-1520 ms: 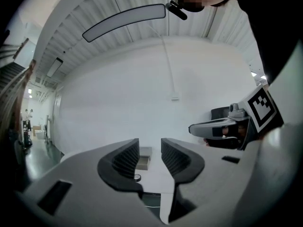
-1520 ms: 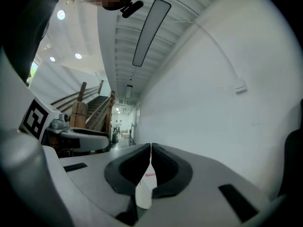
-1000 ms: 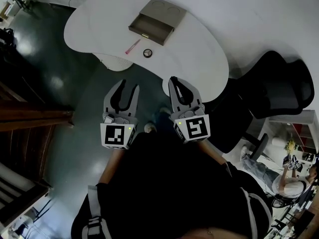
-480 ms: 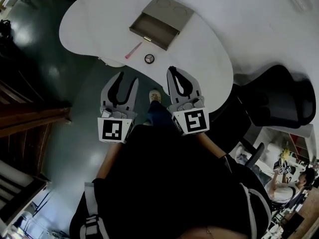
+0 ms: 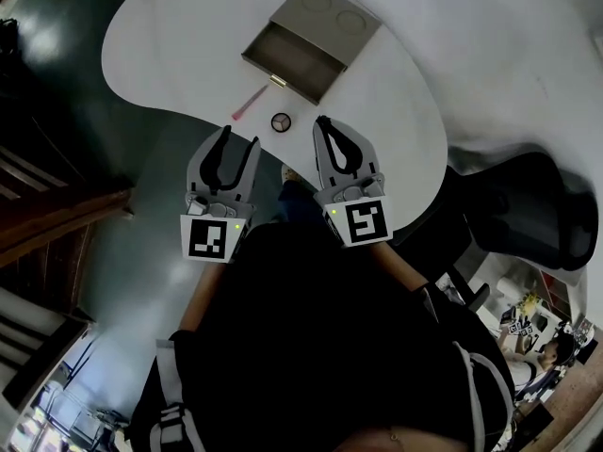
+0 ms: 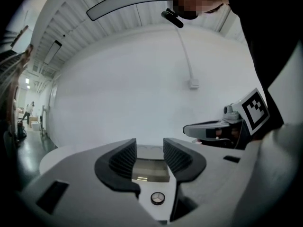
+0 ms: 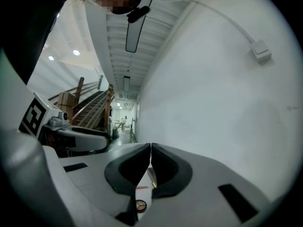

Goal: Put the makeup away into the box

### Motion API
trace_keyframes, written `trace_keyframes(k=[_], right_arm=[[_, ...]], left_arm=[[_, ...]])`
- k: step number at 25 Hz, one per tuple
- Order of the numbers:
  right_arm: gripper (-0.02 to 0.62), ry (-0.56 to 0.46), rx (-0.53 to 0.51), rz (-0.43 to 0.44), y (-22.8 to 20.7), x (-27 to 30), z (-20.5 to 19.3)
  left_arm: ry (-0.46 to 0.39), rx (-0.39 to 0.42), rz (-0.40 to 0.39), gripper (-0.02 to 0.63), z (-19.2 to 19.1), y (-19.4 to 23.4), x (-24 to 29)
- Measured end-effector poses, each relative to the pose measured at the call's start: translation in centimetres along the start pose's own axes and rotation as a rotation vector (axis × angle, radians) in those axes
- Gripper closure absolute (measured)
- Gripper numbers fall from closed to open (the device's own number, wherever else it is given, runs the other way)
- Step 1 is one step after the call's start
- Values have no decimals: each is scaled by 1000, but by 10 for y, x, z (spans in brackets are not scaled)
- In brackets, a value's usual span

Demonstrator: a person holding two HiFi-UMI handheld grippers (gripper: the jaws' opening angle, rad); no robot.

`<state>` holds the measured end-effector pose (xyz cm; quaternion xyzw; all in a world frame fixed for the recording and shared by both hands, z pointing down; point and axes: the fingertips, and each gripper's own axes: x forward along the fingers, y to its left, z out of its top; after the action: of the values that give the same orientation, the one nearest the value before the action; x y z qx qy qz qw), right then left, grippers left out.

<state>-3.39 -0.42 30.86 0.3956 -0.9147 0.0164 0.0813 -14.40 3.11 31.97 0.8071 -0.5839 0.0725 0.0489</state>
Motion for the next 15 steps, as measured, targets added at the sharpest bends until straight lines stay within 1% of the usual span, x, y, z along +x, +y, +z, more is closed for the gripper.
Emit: trace_keyframes(k=[5, 8, 11, 15], right_arm=[[571, 31, -7, 38, -13, 17, -16], [571, 53, -2, 52, -16, 25, -23], [571, 71, -5, 54, -19, 32, -31], [571, 130, 19, 50, -21, 41, -53]], left_arm=[[43, -15, -23, 436, -11, -2, 29], [62, -3, -51, 434, -17, -4, 42], [114, 0, -82, 433, -31, -7, 52], [165, -45, -120, 425, -52, -10, 67]])
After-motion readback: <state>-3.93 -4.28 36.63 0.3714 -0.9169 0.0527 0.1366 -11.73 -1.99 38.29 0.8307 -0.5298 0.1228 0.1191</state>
